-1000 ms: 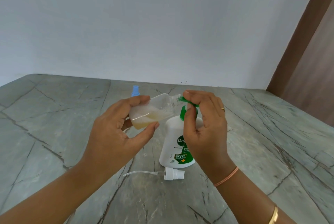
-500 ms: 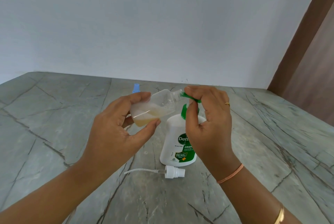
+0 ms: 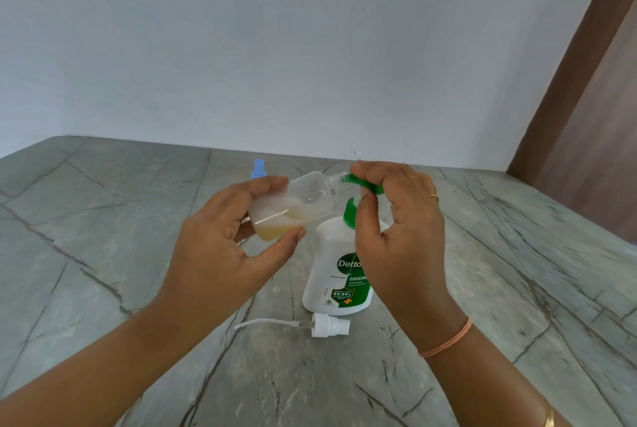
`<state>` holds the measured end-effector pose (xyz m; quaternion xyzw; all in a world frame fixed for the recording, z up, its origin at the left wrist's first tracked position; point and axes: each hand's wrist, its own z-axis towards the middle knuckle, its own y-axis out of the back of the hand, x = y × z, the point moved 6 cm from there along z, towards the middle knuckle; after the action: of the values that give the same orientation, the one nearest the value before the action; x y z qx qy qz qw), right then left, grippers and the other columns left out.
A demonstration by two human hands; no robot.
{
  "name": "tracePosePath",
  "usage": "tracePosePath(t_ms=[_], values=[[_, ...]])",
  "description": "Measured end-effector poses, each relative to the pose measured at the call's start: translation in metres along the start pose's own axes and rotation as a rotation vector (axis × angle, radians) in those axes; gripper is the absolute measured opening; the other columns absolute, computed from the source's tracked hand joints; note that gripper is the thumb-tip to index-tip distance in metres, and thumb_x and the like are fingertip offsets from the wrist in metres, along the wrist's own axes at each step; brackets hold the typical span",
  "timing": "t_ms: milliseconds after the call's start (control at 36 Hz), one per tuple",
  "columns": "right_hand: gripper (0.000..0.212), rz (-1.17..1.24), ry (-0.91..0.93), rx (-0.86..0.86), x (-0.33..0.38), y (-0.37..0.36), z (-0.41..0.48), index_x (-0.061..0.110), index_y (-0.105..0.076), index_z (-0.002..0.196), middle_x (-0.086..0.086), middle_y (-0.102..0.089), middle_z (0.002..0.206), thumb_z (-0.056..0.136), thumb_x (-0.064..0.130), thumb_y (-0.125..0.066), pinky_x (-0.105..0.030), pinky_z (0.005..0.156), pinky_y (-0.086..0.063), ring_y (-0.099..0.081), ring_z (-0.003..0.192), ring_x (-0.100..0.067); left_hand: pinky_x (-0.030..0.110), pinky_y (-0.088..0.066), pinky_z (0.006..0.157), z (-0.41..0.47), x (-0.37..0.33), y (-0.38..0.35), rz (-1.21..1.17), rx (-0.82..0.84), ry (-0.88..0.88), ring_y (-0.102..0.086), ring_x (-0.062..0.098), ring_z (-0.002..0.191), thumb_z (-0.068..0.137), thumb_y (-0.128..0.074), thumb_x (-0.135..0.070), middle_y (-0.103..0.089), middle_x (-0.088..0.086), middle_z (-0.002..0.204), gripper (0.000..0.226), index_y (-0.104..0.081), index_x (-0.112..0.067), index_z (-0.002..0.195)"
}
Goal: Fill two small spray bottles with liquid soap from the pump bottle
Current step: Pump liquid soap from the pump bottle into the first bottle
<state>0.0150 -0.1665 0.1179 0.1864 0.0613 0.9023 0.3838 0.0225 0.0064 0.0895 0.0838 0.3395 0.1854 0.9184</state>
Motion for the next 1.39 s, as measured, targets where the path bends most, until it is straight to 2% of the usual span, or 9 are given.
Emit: tracePosePath(t_ms=[111,250,445,583,778,1028,1139,1250,1389], values=[[0.024,0.000,0.020,-0.015,-0.001,-0.001,-0.001,0.012,-0.064,0.098,0.012,-0.057,0.097,0.084,0.011,-0.045,-0.040,0.077,-0.047,-0.055,0.094,-0.016,0.009,-0.050,0.078,-0.001,0.001,0.001,0.001,0.002,0.008,-0.063,0.004,0.096,0.069,-0.067,-0.045,-0.059,-0.015,0.112,0.049,-0.055,-0.031,0.114],[0.021,0.021,0.054,-0.059,-0.005,-0.005,-0.005,0.007,-0.065,0.093,0.000,-0.065,0.094,0.082,0.007,-0.046,-0.039,0.075,-0.046,-0.058,0.089,-0.022,0.007,-0.049,0.076,0.000,-0.001,-0.001,0.029,0.000,-0.006,-0.062,0.002,0.096,0.069,-0.075,-0.037,-0.058,-0.017,0.110,0.050,-0.055,-0.029,0.114],[0.021,0.015,0.059,-0.062,-0.004,-0.008,-0.006,0.008,-0.064,0.094,0.008,-0.058,0.095,0.083,0.007,-0.047,-0.038,0.075,-0.045,-0.055,0.090,-0.018,0.006,-0.048,0.077,0.002,-0.003,0.003,0.055,-0.009,-0.025,-0.059,-0.002,0.098,0.069,-0.071,-0.042,-0.057,-0.018,0.111,0.050,-0.054,-0.030,0.114],[0.023,-0.007,0.026,-0.015,-0.004,-0.005,-0.004,0.012,-0.064,0.095,0.014,-0.055,0.096,0.082,0.010,-0.046,-0.041,0.074,-0.047,-0.055,0.091,-0.016,0.006,-0.048,0.077,-0.001,0.000,0.000,0.044,-0.005,-0.001,-0.060,0.002,0.099,0.069,-0.072,-0.032,-0.058,-0.015,0.112,0.048,-0.055,-0.029,0.114],[0.021,-0.017,0.029,-0.015,-0.001,-0.005,0.005,0.013,-0.065,0.089,0.007,-0.064,0.090,0.080,0.012,-0.046,-0.046,0.071,-0.047,-0.055,0.088,-0.015,0.008,-0.049,0.078,0.001,0.002,0.001,0.017,-0.006,0.005,-0.061,0.000,0.099,0.069,-0.068,-0.045,-0.057,-0.017,0.114,0.050,-0.055,-0.031,0.116],[0.020,0.009,0.057,-0.065,-0.006,-0.010,-0.005,0.008,-0.065,0.088,0.001,-0.064,0.091,0.081,0.006,-0.046,-0.035,0.075,-0.042,-0.058,0.085,-0.022,0.007,-0.049,0.077,0.001,0.001,0.001,0.048,-0.004,-0.021,-0.061,0.002,0.097,0.070,-0.065,-0.045,-0.059,-0.015,0.112,0.049,-0.055,-0.030,0.115],[0.020,0.005,0.051,-0.066,-0.006,-0.009,-0.007,0.008,-0.065,0.089,0.002,-0.064,0.092,0.081,0.006,-0.046,-0.036,0.075,-0.043,-0.057,0.086,-0.021,0.006,-0.048,0.077,0.001,0.002,0.000,0.063,0.005,-0.027,-0.059,0.002,0.099,0.070,-0.064,-0.046,-0.057,-0.018,0.111,0.050,-0.055,-0.029,0.115],[0.020,0.005,0.006,-0.047,-0.003,-0.008,-0.004,0.011,-0.063,0.089,0.012,-0.056,0.091,0.080,0.009,-0.046,-0.036,0.072,-0.044,-0.053,0.086,-0.016,0.004,-0.047,0.076,0.001,0.001,0.001,0.059,0.007,-0.024,-0.058,-0.002,0.098,0.070,-0.063,-0.047,-0.055,-0.023,0.110,0.048,-0.054,-0.032,0.114],[0.017,0.000,0.002,0.006,0.001,-0.002,0.012,0.013,-0.063,0.082,0.009,-0.057,0.079,0.076,0.013,-0.046,-0.043,0.069,-0.045,-0.050,0.080,-0.013,0.006,-0.048,0.078,0.001,0.000,0.001,0.023,-0.004,-0.003,-0.060,-0.002,0.097,0.068,-0.073,-0.038,-0.057,-0.019,0.112,0.049,-0.054,-0.034,0.113]])
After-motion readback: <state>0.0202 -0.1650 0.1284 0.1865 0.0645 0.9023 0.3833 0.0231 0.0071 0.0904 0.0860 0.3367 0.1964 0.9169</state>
